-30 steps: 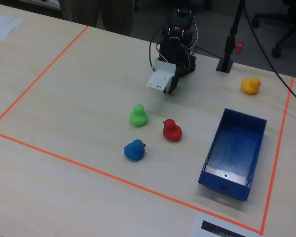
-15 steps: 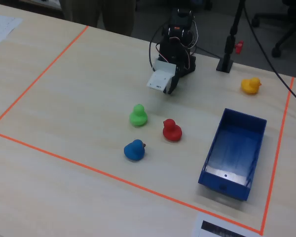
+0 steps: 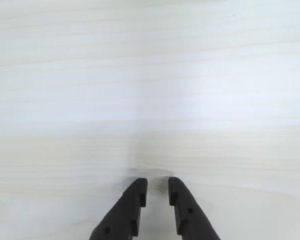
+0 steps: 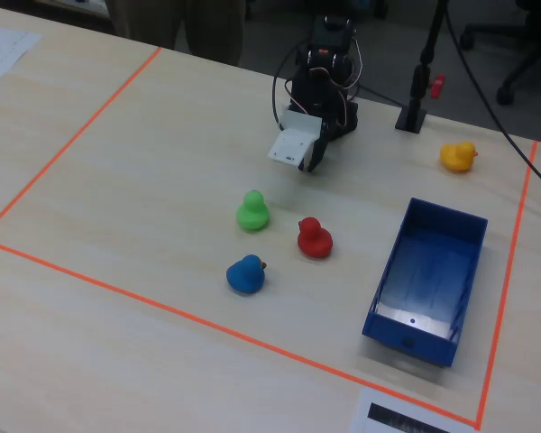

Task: Grasp yellow duck and put it into box.

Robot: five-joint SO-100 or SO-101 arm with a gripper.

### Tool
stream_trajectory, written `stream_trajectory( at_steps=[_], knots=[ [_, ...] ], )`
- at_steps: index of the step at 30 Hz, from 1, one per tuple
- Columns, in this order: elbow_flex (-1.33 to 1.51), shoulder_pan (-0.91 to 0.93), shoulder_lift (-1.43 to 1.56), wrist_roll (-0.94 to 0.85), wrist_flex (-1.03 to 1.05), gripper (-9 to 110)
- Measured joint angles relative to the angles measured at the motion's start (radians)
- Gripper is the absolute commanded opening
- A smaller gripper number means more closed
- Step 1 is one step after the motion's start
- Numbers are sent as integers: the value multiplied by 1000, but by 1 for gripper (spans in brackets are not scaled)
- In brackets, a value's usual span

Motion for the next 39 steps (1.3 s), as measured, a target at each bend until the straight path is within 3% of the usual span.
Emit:
stream_trajectory(
  at_steps=[29,34,39],
  knots=[
    [-15,21,-97,-51,-34,0],
    [-206,48,-356,-31,-74,0],
    [-517,61,-595,-6,37,0]
  ],
)
